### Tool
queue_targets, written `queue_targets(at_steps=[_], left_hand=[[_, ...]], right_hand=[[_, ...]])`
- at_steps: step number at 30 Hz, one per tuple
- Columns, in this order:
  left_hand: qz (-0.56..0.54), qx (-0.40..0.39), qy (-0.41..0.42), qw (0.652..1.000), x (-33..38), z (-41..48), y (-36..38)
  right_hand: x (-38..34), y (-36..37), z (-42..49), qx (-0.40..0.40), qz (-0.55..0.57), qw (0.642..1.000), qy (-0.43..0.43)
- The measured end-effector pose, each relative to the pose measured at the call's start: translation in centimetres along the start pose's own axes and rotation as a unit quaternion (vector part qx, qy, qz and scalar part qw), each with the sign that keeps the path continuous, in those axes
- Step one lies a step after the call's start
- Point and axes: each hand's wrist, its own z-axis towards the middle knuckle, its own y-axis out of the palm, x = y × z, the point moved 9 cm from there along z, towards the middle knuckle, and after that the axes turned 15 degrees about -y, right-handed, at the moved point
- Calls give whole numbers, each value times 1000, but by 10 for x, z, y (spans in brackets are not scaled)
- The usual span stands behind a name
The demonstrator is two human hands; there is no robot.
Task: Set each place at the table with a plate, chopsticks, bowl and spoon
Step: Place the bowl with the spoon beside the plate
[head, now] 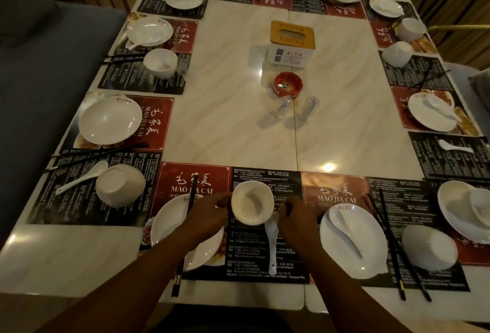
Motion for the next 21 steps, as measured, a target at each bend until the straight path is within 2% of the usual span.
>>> queue_targets(at_steps=[6, 9, 14, 18, 21], left_hand=[[31, 18, 6, 999, -2, 7, -7], [46, 47, -1, 998, -4, 10, -19], [59, 72, -13, 996, -11, 17, -40], [135, 92, 31, 986, -3, 11, -47], [209, 112, 90, 967, 4, 3, -49]], right_hand=[[29, 40, -61, -120, -53, 991, 28], [32, 49, -71, -106, -27, 993, 43], [48, 26, -65, -68, 20, 991, 116], [35, -9, -56, 18, 142, 979, 145], [-4, -10, -47, -12, 228, 967, 111]])
